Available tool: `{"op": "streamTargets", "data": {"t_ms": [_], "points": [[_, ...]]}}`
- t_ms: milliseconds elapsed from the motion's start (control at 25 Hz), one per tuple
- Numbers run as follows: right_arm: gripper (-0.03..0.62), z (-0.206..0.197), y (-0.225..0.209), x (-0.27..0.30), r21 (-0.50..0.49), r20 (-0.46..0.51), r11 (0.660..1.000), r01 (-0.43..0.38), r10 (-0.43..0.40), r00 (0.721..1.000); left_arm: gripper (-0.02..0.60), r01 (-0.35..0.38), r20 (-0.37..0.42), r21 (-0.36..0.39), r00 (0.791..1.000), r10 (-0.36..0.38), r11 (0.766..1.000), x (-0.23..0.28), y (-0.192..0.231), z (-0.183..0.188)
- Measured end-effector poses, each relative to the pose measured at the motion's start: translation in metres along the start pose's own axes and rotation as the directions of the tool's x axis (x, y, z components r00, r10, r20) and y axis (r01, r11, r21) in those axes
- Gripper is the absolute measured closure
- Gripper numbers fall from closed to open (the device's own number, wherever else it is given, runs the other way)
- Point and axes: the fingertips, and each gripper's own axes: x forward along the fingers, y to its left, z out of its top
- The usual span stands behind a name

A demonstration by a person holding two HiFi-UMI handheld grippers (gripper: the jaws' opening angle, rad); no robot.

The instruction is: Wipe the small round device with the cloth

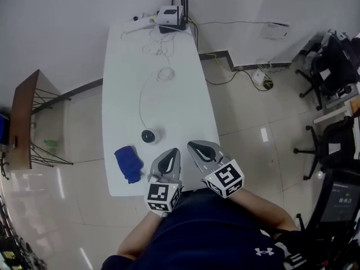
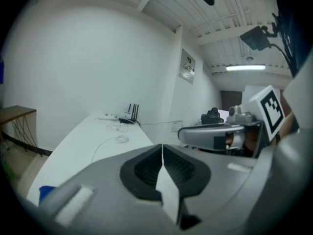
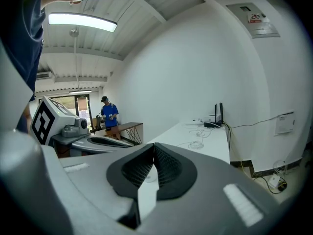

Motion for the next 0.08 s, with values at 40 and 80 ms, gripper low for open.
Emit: {"op": "streamTargets", "data": {"t_ms": [40,80], "points": [[0.582,-0.0029,0.0029,0.0027,0.002,-0.004,1.000,0.005,-0.005,1.000,0.574,0.006,-0.004,-0.001,1.000,-0.006,1.000,-0.0017,0.0033,-0.0028],[0.582,-0.0057,0.0060,0.0058,0.003,-0.008,1.000,0.009,-0.009,1.000,0.574,0.011,-0.007,-0.003,1.000,-0.011,1.000,-0.0035,0.0069,-0.0055]]}}
